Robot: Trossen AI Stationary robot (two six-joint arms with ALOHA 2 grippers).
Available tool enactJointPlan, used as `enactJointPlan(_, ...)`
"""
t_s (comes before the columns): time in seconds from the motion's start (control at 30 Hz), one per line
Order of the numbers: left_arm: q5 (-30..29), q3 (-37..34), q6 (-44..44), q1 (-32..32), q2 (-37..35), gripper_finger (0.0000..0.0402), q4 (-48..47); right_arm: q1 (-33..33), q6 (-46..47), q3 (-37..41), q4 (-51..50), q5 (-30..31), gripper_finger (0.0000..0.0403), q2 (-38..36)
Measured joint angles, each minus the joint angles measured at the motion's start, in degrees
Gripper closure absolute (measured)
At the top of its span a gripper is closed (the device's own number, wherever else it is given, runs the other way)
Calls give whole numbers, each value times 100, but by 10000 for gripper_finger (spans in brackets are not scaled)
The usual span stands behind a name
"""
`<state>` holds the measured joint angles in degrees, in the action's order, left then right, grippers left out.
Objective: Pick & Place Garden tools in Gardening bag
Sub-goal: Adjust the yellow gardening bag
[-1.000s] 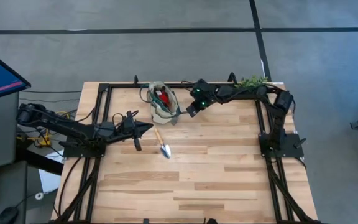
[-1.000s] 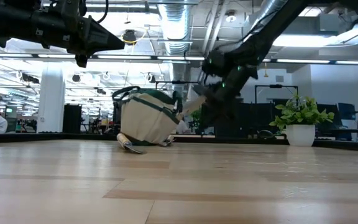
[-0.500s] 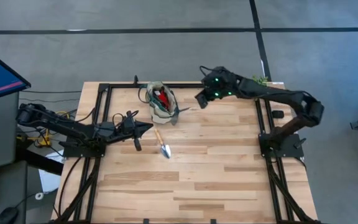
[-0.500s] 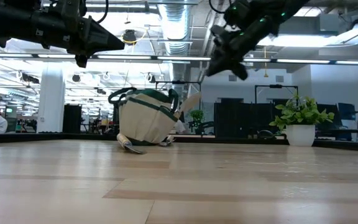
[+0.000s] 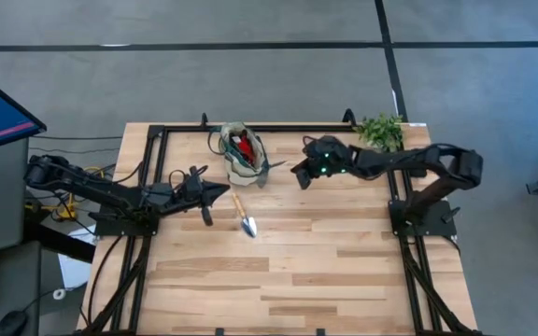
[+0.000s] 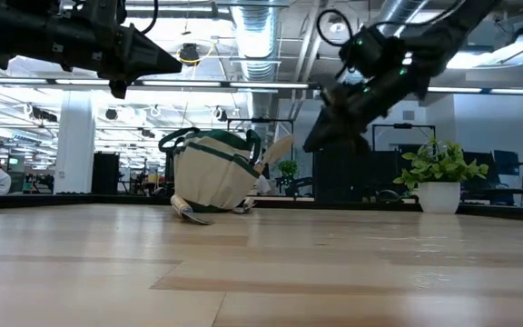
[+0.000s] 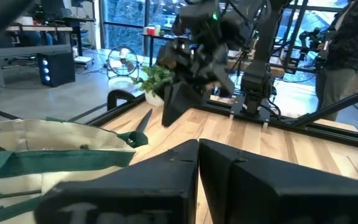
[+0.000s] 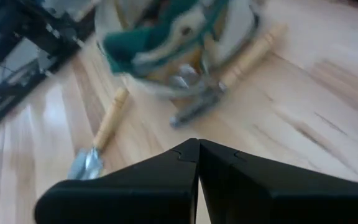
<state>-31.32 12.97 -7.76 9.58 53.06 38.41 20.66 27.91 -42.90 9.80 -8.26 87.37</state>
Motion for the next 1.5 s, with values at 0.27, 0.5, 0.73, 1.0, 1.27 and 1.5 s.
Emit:
enactJointPlan(0.27,-170,0,-1,0,0,401,2,-260,45,-552,592,513,403,1167)
enactJointPlan(0.5,-197,0,12,0,-9,401,22,-260,-116,-1145,590,975,403,1726)
enactJointPlan(0.73,-219,0,19,0,-9,401,22,-264,-239,-1882,584,800,403,2388)
enactJointPlan(1.0,-218,1,33,0,-9,401,20,-238,-454,-2449,575,702,403,2828)
enactJointPlan(1.27,-216,0,45,0,-9,401,18,-76,-691,-2928,550,353,403,2829)
enactJointPlan(1.5,-215,0,44,0,-9,401,17,71,-714,-3026,552,211,403,2823)
